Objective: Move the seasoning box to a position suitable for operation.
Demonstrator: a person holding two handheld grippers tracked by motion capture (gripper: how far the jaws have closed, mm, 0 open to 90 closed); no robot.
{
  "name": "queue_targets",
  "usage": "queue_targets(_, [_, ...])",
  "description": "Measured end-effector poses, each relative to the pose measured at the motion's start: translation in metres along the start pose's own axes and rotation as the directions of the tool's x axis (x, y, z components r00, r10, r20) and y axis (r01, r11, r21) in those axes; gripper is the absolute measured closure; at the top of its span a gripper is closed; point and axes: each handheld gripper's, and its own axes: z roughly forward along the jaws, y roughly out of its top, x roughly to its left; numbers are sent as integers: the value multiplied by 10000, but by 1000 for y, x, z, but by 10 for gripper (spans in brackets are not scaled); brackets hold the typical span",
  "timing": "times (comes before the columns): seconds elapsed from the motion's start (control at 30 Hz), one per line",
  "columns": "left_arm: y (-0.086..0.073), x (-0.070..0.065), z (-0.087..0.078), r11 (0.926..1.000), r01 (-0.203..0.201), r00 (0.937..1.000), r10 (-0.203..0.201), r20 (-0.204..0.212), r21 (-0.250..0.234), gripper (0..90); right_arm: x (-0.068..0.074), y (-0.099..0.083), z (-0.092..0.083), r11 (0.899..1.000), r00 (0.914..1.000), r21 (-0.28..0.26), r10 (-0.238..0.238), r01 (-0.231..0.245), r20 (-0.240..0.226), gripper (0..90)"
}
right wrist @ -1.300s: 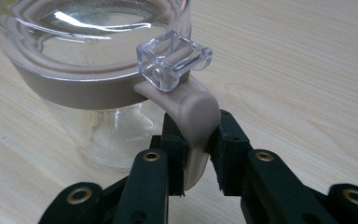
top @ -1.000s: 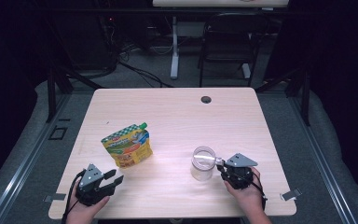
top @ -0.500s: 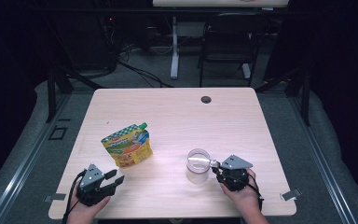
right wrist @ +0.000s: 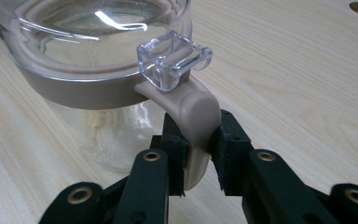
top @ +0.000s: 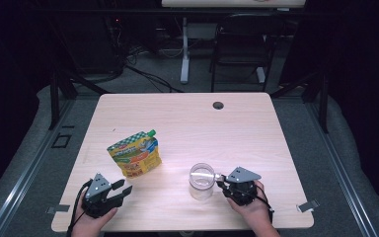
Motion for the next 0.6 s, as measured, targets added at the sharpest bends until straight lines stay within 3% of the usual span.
queue_targets(0.13, [2,-2,3,10000,-18,10000,18,92,-65,592,1,-2,-4,9997,9999,-147,170,-170,-10,707])
queue_targets(0.17, [3,-2,4,10000,-18,9999,19,143,-42,587,1,-2,-11,9983,9990,-368,444,-446,-51,686])
queue_targets(0.3, [6,-5,7,9998,-84,9999,86,103,-164,578,1,-2,-22,9964,9982,-601,594,-595,-39,653])
queue_targets(0.4, [9,-8,9,9995,-175,9998,177,80,-279,564,4,-2,-29,9970,9991,-656,417,-411,92,645])
queue_targets(0.6, [14,-12,14,9997,-129,9996,135,253,-215,552,5,1,-43,9891,9969,-1262,778,-760,99,664])
